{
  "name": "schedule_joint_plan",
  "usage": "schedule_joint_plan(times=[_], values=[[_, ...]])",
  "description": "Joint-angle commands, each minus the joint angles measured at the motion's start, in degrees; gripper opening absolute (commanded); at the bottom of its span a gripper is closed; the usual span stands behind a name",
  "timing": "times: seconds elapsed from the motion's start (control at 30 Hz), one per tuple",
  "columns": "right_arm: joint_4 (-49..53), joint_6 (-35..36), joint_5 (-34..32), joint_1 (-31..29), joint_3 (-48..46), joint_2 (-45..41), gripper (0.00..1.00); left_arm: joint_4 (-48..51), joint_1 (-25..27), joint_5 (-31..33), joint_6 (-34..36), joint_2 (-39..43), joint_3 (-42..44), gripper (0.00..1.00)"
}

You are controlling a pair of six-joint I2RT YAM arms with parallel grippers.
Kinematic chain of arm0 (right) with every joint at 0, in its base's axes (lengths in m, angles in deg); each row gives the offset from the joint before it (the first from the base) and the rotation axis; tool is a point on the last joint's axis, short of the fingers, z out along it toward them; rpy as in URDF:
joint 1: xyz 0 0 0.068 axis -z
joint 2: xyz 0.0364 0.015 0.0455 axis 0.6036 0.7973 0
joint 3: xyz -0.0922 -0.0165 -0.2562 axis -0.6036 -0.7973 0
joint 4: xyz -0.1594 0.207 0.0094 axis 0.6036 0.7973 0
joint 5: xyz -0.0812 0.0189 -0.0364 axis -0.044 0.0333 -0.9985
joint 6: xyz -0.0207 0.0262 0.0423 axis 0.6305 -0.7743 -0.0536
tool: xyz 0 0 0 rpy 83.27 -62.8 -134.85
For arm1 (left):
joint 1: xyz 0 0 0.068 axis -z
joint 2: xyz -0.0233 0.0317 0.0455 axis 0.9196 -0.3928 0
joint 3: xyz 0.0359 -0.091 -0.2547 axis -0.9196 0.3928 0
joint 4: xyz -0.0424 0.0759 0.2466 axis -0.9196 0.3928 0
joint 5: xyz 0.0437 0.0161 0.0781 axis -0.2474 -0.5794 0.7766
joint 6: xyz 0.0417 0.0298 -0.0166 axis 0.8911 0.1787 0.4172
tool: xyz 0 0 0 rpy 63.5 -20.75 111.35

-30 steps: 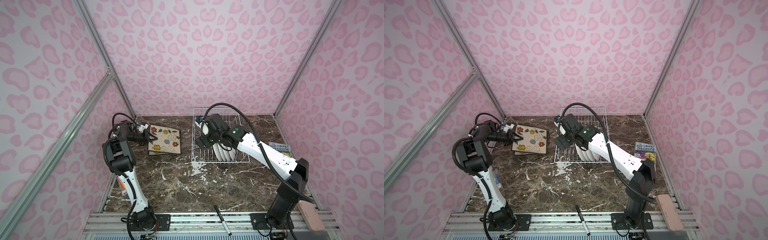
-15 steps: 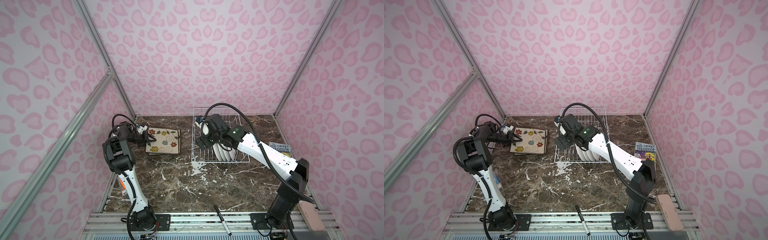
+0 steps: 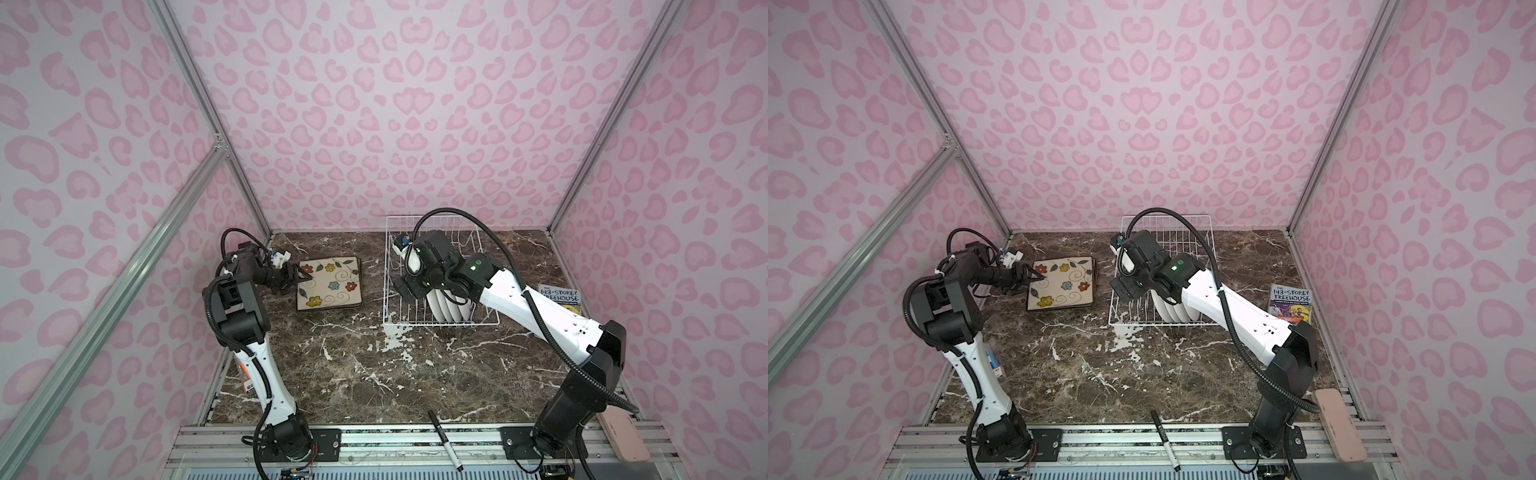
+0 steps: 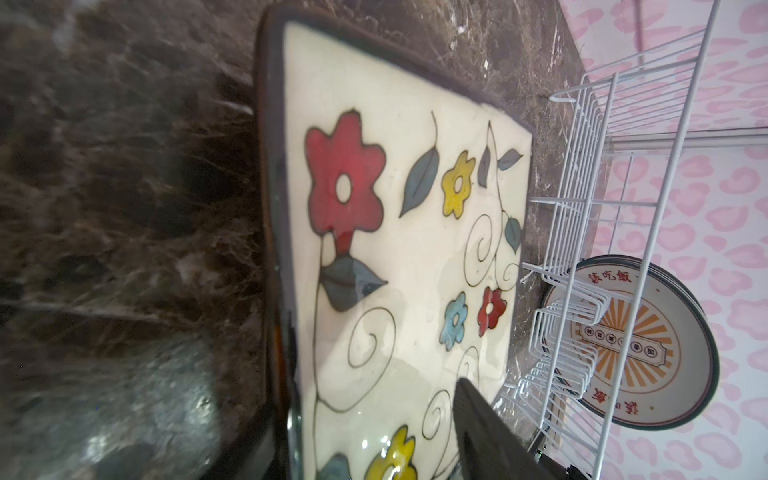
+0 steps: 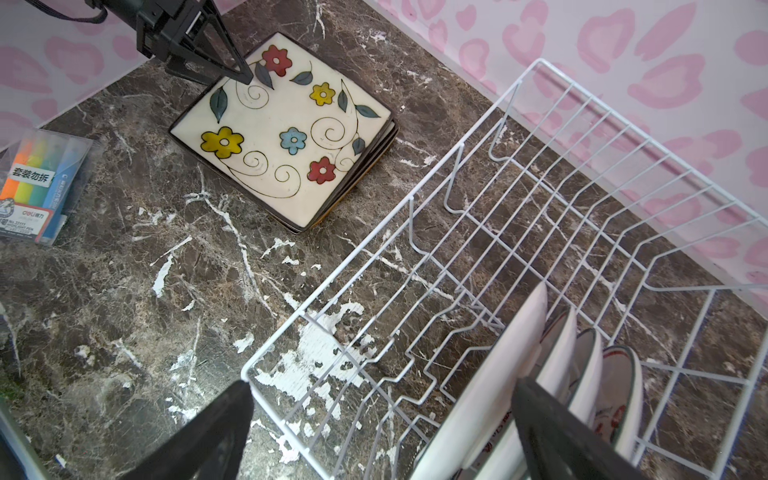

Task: Unload the plates from the dish rack
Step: 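Raise the left gripper off the stack while the right gripper moves to the white plates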

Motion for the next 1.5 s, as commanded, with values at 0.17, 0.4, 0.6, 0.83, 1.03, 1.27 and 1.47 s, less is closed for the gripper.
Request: schedule_joint_plan(times=[0.17, 0.4, 0.6, 0.83, 1.03, 1.27, 1.47], values=[[-1.40, 0.11, 0.47, -0.11, -0.31, 0.11, 0.99, -2.31, -0.16, 7.86, -2.18, 1.57, 0.44, 0.69], [-2.00, -0.48, -0.05, -0.08, -1.24, -0.49, 0.99, -3.05, -0.17, 13.39, -4.54, 3.10, 0.19, 0.71], [-2.67, -0.66, -1.83, -0.03, -2.33, -1.53, 0.99, -3.71, -0.16, 15.86, -6.92, 7.71, 0.12, 0.79], [-5.30, -0.86, -4.53, 0.51, -5.01, -4.31, 0.99, -3.51, -0.13, 17.06, -8.55, 15.05, -1.67, 0.82], [-9.35, -3.02, -7.50, 1.12, -9.20, -8.44, 0.99, -4.67, 0.13, 17.07, -13.04, 21.59, -3.00, 0.83], [-12.41, -5.36, -9.47, 3.07, -15.60, -14.27, 0.99, -6.70, 2.68, 17.53, -15.07, 29.77, -0.90, 0.83], [-13.81, -7.78, -8.01, 6.07, -20.96, -19.31, 0.99, -8.68, 8.23, 18.08, -15.70, 35.46, 2.80, 0.83]])
